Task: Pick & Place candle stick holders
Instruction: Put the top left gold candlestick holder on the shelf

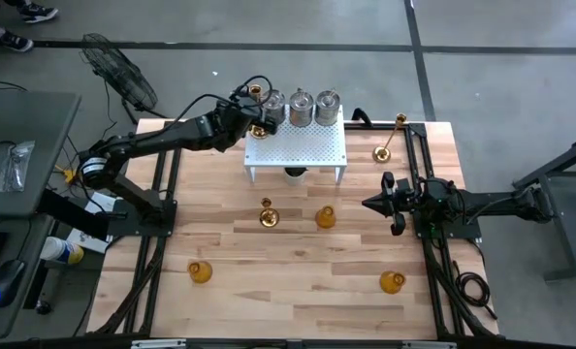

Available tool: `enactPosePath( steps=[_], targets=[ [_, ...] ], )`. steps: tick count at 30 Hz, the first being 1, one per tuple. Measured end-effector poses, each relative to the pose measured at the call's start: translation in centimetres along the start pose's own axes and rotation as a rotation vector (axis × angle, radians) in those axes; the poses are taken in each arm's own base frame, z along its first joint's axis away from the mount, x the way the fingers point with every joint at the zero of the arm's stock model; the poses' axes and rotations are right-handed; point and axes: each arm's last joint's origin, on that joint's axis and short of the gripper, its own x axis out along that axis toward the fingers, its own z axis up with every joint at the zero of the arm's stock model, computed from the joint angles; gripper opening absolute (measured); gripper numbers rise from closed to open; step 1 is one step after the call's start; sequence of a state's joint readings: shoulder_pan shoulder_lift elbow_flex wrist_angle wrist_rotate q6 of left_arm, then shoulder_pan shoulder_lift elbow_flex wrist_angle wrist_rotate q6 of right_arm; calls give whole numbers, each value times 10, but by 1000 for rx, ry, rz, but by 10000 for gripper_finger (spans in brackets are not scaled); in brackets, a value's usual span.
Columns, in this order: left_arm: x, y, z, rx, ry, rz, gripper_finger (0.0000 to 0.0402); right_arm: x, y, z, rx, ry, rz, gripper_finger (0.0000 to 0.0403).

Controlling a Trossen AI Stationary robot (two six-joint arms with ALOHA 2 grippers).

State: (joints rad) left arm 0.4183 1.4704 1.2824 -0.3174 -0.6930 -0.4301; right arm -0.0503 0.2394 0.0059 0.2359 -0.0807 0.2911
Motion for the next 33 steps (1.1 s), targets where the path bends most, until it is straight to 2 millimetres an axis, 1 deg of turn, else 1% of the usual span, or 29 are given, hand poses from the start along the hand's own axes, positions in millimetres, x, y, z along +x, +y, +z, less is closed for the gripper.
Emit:
enactPosePath(
  steps=[12, 20, 29, 33],
  targets=[
    [0, 0, 0, 9, 12, -21, 16, 0, 0, 0, 0, 0, 0, 3],
    [1, 0, -4, 22, 32, -24, 60, 0, 0, 0, 0, 1, 0, 3],
    [1, 0, -4, 28, 38, -19, 88, 0, 0, 0, 0, 0, 0, 3],
    [-1, -1, -4, 25, 44, -41, 118, 0, 0, 0, 0, 0, 0, 3]
  ],
)
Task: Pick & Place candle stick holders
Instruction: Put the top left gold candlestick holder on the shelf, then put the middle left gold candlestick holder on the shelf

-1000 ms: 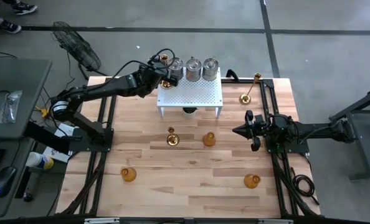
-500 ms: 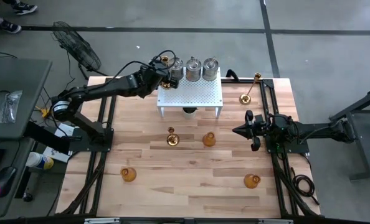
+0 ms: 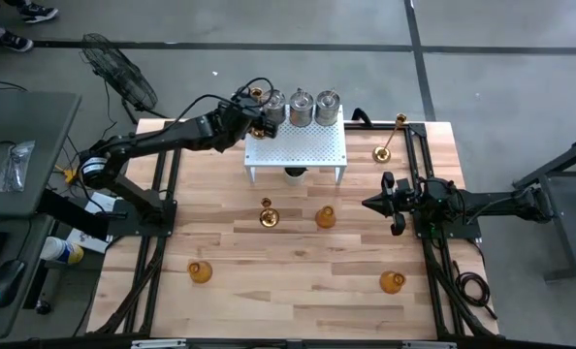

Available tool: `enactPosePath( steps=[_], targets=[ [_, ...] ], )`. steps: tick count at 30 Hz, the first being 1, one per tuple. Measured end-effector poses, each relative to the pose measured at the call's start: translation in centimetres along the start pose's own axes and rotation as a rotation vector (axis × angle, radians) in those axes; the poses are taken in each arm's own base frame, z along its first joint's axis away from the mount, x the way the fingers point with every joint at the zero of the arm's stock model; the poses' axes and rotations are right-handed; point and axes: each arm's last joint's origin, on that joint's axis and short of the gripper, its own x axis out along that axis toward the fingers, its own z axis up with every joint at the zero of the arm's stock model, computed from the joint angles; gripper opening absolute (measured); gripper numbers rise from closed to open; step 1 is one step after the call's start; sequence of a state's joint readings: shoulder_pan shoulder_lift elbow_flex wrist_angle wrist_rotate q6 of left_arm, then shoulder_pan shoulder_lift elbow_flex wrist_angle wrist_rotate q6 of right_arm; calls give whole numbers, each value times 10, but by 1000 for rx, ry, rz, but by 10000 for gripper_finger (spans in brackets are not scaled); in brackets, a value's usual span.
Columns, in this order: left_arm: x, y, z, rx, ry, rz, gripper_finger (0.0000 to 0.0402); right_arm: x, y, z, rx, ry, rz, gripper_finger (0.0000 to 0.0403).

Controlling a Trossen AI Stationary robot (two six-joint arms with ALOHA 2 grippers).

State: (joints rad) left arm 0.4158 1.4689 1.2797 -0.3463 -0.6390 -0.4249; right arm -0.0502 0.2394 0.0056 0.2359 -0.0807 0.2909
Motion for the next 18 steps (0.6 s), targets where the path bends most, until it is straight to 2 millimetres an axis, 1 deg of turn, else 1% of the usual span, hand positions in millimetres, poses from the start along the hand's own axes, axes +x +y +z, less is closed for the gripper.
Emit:
enactPosePath(
  steps=[4, 10, 14, 18],
  targets=[
    [-2, -3, -1, 4, 1, -9, 164, 0, 0, 0, 0, 0, 0, 3],
    [-8, 2, 0, 18, 15, 1, 230, 0, 0, 0, 0, 0, 0, 3],
    [-15, 2, -1, 38, 31, -2, 257, 0, 0, 0, 0, 0, 0, 3],
    [-29, 5, 2, 47, 36, -23, 268, 0, 0, 0, 0, 0, 0, 3]
  ],
)
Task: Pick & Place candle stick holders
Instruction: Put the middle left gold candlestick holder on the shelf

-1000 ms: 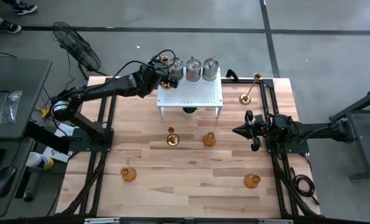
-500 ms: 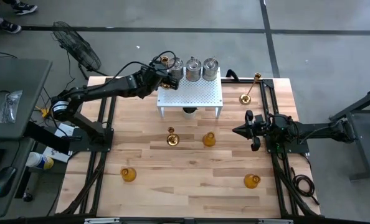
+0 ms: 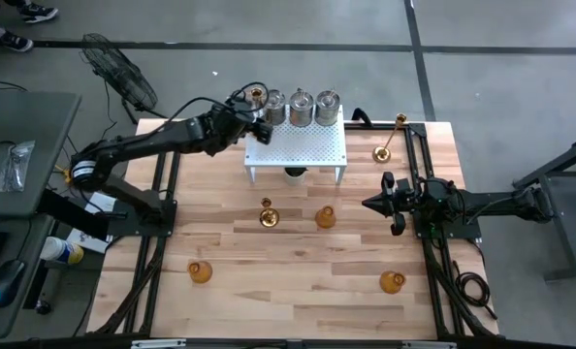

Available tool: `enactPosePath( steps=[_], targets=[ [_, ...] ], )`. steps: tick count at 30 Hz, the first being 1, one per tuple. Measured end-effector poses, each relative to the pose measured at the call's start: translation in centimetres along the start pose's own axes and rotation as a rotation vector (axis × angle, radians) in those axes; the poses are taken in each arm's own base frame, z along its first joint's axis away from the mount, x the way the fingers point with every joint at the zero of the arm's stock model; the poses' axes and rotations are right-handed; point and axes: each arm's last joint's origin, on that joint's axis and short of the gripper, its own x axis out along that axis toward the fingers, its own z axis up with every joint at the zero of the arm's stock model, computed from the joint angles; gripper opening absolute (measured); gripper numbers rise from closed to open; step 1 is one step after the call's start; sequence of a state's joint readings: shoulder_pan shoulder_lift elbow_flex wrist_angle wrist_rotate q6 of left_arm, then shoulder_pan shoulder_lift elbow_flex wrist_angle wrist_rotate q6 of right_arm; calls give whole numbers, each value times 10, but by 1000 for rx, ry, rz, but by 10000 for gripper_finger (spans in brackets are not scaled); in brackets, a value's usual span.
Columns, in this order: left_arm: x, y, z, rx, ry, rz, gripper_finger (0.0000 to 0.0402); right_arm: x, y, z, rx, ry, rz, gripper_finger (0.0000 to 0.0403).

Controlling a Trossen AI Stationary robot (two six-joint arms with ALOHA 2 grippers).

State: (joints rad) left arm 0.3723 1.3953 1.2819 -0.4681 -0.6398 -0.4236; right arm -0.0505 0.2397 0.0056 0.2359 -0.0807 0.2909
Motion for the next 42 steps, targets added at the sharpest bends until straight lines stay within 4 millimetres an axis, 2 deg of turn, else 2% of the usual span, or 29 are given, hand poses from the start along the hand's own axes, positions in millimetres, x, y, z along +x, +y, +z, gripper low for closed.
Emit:
enactPosePath(
  steps=[8, 19, 27, 32, 37, 42],
  targets=[
    [-32, 0, -5, 66, 41, -49, 270, 0, 0, 0, 0, 0, 0, 3],
    [-91, -28, -30, 183, 9, -224, 269, 0, 0, 0, 0, 1, 0, 3],
    [-121, -11, -91, 111, -8, -430, 269, 0, 0, -1, 1, 7, -2, 3],
    [-133, 0, -133, 200, 1, -619, 269, 1, 0, -1, 1, 14, -5, 3],
    [-130, 9, -176, 223, -18, -695, 269, 1, -1, -2, 2, 20, -6, 3],
    [-117, 9, -212, 215, -37, -700, 269, 1, -1, -2, 2, 19, -6, 3]
  ],
)
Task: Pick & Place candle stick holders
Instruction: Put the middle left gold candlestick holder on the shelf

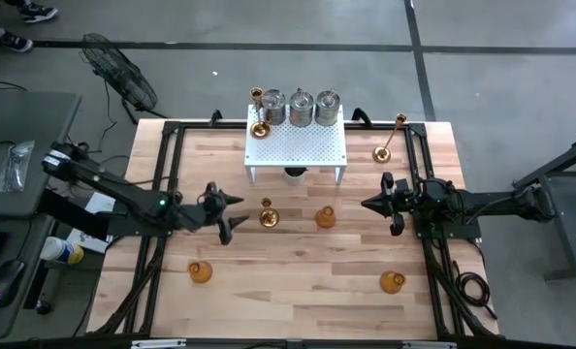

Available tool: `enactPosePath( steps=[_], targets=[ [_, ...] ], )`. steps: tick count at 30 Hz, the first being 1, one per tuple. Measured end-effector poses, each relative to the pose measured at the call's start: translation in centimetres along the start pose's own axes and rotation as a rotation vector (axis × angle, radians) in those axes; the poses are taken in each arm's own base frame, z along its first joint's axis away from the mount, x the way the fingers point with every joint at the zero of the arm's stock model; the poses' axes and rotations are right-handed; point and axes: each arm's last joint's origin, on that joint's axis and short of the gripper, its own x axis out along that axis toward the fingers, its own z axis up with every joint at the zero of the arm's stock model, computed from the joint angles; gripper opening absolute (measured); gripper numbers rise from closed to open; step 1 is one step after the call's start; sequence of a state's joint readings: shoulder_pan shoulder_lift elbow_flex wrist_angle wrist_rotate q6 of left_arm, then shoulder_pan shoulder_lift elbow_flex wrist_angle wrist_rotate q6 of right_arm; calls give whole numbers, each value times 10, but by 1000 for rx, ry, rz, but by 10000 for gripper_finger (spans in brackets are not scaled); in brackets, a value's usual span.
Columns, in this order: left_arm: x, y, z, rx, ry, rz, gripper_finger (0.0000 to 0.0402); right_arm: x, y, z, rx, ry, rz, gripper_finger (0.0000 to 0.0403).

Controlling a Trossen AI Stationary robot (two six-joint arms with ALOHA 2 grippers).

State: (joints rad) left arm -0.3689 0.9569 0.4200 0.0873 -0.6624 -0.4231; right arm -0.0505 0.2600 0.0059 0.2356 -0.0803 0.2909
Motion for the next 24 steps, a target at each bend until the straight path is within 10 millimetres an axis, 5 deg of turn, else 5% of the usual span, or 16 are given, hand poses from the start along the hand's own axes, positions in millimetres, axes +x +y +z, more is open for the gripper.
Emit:
enactPosePath(
  steps=[14, 24],
  targets=[
    [45, -15, -43, 37, -67, 96, 269, 0, 0, 0, 0, 1, 0, 3],
    [89, -23, -45, -22, -111, 151, 269, 0, 0, 0, 0, 1, -1, 3]
  ],
)
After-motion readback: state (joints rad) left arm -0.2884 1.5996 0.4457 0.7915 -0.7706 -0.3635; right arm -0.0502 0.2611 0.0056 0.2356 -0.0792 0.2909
